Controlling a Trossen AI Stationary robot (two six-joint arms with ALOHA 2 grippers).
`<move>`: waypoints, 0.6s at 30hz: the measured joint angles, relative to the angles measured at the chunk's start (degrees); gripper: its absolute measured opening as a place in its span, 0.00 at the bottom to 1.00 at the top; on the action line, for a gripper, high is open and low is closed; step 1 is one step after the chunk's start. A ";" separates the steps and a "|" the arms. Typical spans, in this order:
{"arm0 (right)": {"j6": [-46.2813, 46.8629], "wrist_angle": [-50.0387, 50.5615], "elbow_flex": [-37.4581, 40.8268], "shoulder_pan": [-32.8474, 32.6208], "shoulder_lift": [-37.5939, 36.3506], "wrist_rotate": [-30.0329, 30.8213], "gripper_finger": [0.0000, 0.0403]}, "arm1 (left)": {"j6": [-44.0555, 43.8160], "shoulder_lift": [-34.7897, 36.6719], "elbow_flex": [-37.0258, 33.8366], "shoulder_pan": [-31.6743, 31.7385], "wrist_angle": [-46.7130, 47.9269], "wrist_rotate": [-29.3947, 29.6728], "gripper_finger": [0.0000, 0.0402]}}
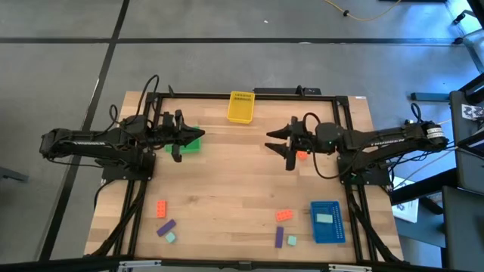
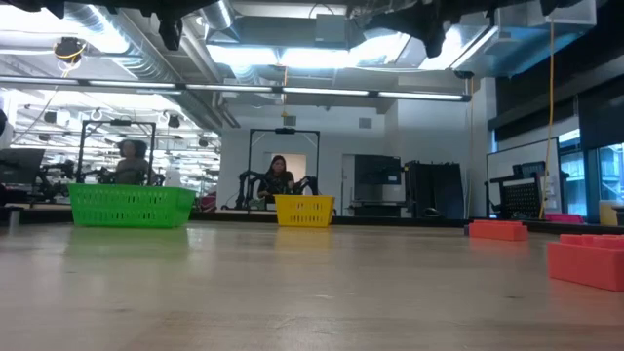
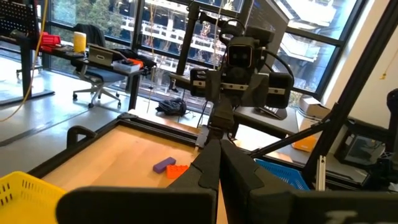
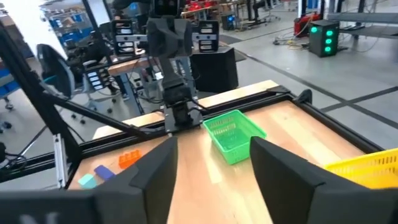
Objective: Sort & place blocks by color
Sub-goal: Put the top right orange game piece into the yellow bin
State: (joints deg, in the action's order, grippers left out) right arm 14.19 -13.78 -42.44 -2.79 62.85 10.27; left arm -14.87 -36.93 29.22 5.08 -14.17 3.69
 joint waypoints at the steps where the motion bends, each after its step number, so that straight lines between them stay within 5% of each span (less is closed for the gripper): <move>1: -0.37 0.02 0.00 0.00 0.00 -0.30 0.47 | 0.00 0.00 0.01 0.00 0.00 0.02 0.00; 18: -1.31 -0.09 0.00 0.00 0.00 -2.80 0.04 | 0.03 -0.02 -0.01 0.00 0.00 0.04 0.00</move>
State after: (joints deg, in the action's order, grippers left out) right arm 12.88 -13.87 -42.44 -2.79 62.85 7.47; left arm -14.85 -36.95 29.22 5.08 -14.17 3.73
